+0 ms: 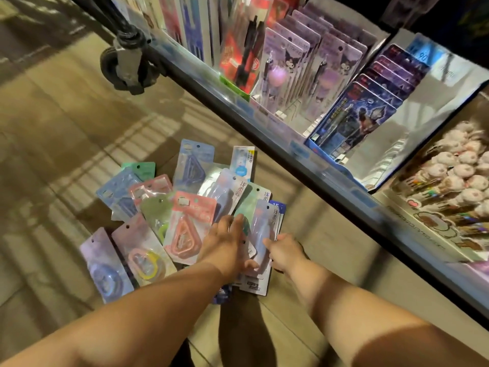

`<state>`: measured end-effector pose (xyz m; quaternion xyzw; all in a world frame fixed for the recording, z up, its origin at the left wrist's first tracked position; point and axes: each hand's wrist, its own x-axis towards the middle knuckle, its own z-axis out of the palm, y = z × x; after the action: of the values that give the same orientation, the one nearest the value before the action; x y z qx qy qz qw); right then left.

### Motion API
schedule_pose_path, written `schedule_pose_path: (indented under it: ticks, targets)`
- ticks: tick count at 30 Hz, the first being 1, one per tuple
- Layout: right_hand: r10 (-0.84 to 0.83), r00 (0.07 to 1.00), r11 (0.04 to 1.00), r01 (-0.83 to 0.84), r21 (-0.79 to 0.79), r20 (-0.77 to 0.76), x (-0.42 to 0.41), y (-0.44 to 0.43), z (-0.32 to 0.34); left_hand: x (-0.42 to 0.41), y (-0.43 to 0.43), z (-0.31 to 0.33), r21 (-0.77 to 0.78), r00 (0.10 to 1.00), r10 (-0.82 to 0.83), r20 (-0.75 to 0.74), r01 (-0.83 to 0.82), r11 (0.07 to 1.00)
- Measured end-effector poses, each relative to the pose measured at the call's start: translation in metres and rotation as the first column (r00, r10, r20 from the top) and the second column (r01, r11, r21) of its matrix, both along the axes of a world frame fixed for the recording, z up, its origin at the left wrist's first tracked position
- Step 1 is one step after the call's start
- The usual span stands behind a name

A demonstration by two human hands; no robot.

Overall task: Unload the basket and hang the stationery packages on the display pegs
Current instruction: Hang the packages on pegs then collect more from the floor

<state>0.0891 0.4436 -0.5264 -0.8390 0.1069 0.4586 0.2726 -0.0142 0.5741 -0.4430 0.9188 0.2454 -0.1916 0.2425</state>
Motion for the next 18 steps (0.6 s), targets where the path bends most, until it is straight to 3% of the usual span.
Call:
schedule_pose_path:
  ticks: [2,4,10,14,18]
  targets:
    - [0.008,0.999,0.999,-0.009,0.033,0.031,0.0,0.002,-0.009,-0.002,0.004,0.0,-0.011,0.999,0.033,0.024,-0.033,0.999]
    - [0.04,0.998,0.999,-0.041,0.018,0.055,-0.01,0.019,0.043,-0.005,0.007,0.001,-0.014,0.998,0.057,0.023,-0.057,0.998]
    - [0.174,0.976,0.98,-0.159,-0.121,0.129,-0.014,0.023,0.072,-0.008,0.024,0.004,-0.077,0.99,0.118,0.083,-0.112,0.991]
    - [0.243,0.952,0.966,-0.22,-0.138,0.184,-0.01,0.015,0.073,-0.004,0.038,0.011,-0.273,0.976,0.182,0.123,-0.143,0.951]
    - [0.219,0.95,0.973,-0.196,-0.123,0.224,-0.008,0.006,0.074,0.0,0.049,0.019,-0.435,0.925,0.36,0.123,-0.276,0.857]
